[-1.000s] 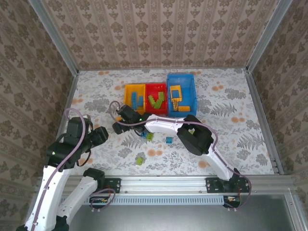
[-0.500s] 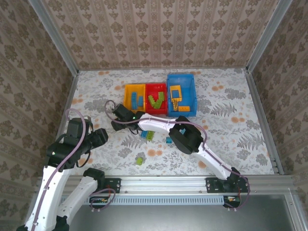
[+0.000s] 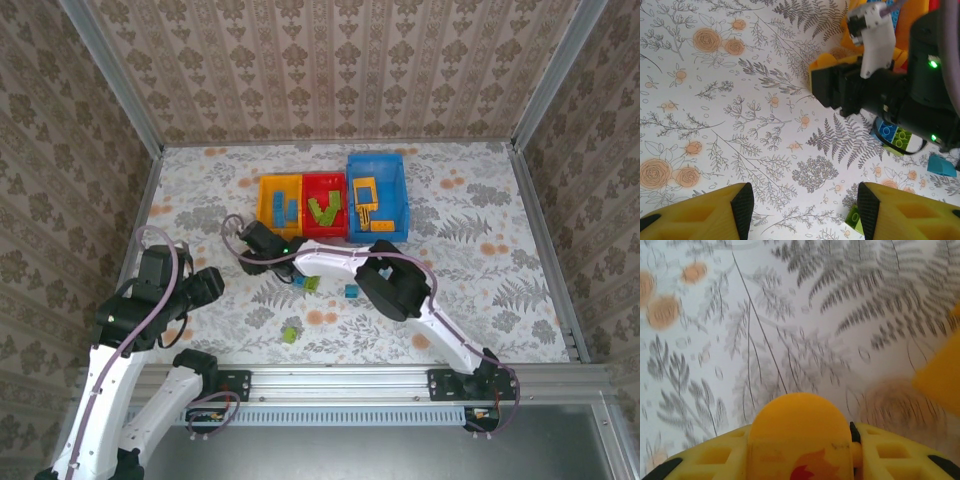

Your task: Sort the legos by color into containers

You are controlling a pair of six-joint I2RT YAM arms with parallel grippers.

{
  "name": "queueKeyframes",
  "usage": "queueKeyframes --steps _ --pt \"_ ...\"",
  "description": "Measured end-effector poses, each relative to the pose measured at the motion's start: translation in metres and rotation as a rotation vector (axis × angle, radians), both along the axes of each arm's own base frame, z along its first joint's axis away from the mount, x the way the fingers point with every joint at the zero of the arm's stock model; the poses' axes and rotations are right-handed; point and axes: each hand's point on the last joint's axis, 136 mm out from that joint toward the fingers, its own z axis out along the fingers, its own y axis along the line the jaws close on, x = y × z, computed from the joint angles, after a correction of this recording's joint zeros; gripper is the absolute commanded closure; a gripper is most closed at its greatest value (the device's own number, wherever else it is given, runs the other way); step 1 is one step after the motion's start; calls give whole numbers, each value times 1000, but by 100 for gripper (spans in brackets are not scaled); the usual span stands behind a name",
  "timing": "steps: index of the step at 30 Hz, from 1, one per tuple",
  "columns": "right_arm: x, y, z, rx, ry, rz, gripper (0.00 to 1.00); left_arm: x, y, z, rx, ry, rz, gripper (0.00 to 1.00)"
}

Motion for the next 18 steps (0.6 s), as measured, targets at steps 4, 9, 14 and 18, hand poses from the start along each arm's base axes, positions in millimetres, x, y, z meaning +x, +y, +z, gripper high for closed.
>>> queueKeyframes --steps 4,9,14,18 --pt "-26 -31 3 -27 5 40 80 1 -1 0 -2 -4 0 40" --pt "-56 -70 40 -16 -21 70 79 9 -6 -6 -11 4 -7 41" --pt "-58 -115 124 96 -108 6 81 34 -30 -20 -52 32 -63 40" --pt "-16 -187 172 163 -161 -187 82 61 -83 -28 -69 42 -219 39"
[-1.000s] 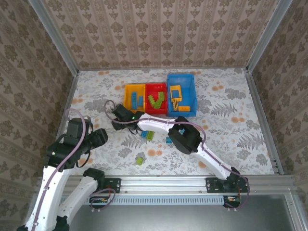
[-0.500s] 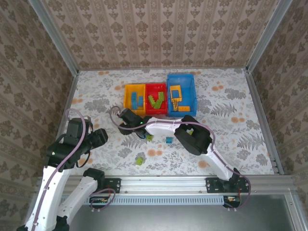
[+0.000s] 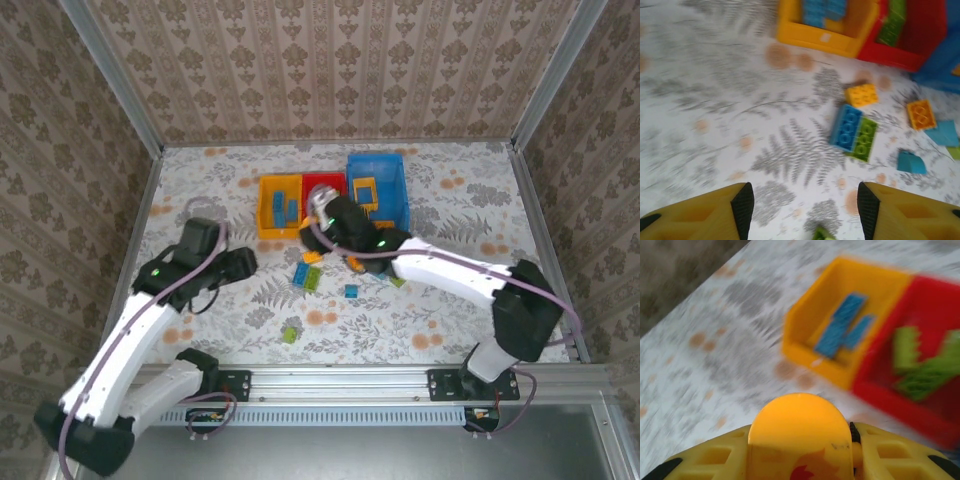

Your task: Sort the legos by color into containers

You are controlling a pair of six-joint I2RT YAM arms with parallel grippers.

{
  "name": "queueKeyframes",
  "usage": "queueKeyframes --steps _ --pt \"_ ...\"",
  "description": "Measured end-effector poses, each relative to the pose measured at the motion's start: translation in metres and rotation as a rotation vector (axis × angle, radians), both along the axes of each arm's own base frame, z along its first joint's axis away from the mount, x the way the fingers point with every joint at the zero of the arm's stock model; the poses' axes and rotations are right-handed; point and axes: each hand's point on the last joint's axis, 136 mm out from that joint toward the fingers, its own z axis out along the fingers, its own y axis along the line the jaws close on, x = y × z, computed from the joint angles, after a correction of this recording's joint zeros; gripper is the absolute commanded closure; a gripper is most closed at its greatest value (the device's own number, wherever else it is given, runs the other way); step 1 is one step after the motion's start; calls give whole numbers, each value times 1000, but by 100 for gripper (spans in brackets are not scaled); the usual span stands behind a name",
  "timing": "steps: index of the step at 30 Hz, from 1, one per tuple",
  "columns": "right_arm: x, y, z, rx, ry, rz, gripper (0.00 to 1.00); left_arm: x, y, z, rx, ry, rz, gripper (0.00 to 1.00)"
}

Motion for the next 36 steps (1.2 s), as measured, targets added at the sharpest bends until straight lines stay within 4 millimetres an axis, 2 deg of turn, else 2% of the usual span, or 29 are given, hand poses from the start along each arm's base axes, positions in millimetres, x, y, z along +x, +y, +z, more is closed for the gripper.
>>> queueKeyframes --steps 3,4,6,7,10,13,16,19,24,26,30,36 --pt "38 -67 4 -12 11 -180 82 19 -56 0 -2 -6 -145 37" --pt "48 -89 0 -32 25 -240 82 25 -75 2 -8 -19 -188 37" --pt "60 -120 -13 -77 74 -321 83 37 -113 9 -27 -52 -265 36" --pt "67 -132 -20 -103 100 -353 82 44 -131 13 -42 -72 -300 36" --pt "85 -148 -37 -147 167 -412 81 58 -173 25 -75 -121 -374 35" --pt "101 -154 -53 -178 225 -455 79 70 -201 36 -97 -165 -428 35" --pt "117 -154 -66 -205 271 -496 78 76 -213 42 -108 -191 -456 35" --pt "126 -156 -80 -234 314 -545 78 77 -215 42 -110 -196 -467 35" --pt "128 -165 -107 -276 383 -621 76 76 -215 42 -104 -203 -478 34" --pt "126 -169 -117 -284 409 -649 71 76 -215 43 -102 -205 -479 34" --pt "124 -175 -132 -285 452 -688 54 73 -208 41 -100 -198 -476 34" --pt "128 -172 -135 -264 462 -707 43 65 -194 39 -96 -194 -467 32"
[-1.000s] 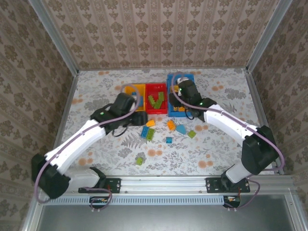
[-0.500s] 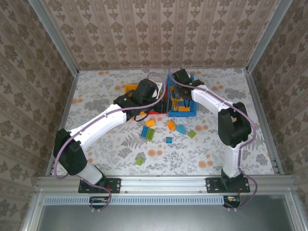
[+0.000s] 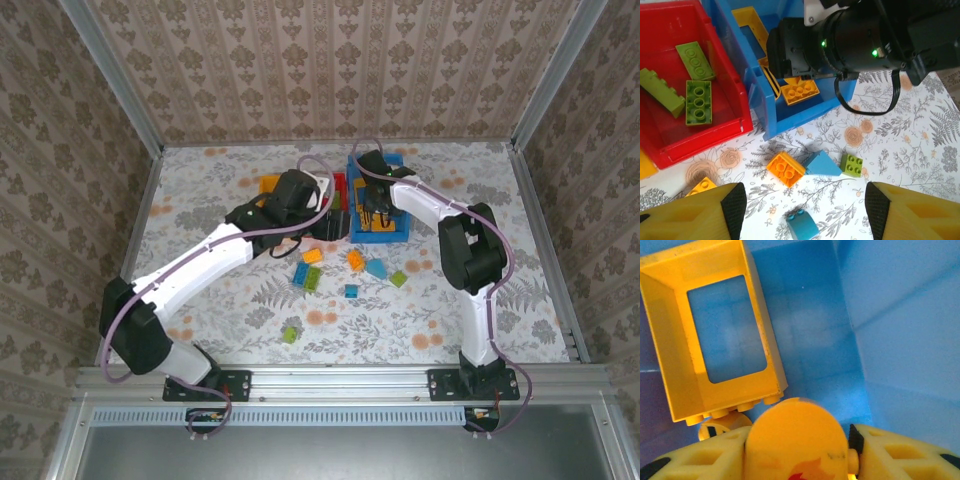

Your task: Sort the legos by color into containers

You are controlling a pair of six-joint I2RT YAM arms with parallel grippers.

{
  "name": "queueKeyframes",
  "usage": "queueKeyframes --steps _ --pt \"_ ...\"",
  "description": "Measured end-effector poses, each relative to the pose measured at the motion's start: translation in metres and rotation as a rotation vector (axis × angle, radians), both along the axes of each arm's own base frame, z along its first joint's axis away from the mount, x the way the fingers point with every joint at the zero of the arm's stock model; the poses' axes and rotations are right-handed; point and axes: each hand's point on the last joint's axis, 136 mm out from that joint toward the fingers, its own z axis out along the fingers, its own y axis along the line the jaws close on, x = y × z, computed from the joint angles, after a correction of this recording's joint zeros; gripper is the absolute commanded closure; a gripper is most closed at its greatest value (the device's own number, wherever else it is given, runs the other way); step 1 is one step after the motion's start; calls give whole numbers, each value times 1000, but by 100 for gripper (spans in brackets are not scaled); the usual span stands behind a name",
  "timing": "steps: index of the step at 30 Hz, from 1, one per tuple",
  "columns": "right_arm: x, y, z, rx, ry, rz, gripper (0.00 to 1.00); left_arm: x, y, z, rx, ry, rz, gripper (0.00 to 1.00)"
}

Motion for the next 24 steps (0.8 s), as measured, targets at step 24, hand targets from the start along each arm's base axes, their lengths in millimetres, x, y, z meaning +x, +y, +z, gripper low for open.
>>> queueKeyframes --steps 24 --pt "-105 6 116 197 -323 194 33 -38 2 -87 224 215 -85 29"
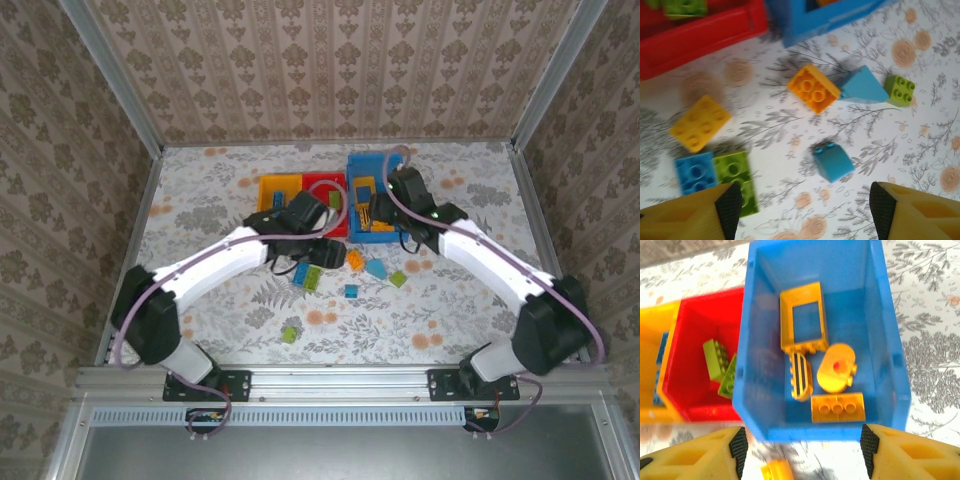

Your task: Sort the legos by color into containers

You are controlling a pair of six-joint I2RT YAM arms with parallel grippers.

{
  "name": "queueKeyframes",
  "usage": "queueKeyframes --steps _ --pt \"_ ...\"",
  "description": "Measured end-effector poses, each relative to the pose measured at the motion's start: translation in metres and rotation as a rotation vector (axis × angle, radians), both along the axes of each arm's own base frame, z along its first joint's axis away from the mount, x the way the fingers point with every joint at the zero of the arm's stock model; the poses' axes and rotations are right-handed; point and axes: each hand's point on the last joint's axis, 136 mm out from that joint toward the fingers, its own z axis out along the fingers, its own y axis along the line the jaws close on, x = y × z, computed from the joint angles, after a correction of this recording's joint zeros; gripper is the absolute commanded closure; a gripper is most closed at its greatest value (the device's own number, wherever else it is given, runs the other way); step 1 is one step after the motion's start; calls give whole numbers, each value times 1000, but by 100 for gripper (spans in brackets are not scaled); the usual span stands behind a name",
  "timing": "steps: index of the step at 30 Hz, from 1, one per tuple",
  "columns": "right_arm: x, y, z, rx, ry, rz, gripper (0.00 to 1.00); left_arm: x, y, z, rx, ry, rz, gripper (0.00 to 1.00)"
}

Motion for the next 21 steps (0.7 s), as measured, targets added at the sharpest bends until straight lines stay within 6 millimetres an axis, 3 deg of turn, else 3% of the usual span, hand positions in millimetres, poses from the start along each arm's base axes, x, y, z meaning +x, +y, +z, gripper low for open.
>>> queueKeyframes --steps 5,9,14,17,21 --pt "-50 -12 -19 -5 14 94 22 -2 -42 -27 37 84 -3 29" --pt "-79 -27 -3 6 -57 121 17 -2 -71 -49 59 181 40 28" --pt "-101 -40 19 12 -141 136 15 -5 -105 -66 102 292 80 25" --pt "-111 -44 23 6 -153 144 15 -10 -115 -76 129 367 109 25" --pt "-122 -50 22 -6 -153 152 14 -19 -111 -90 167 458 178 24"
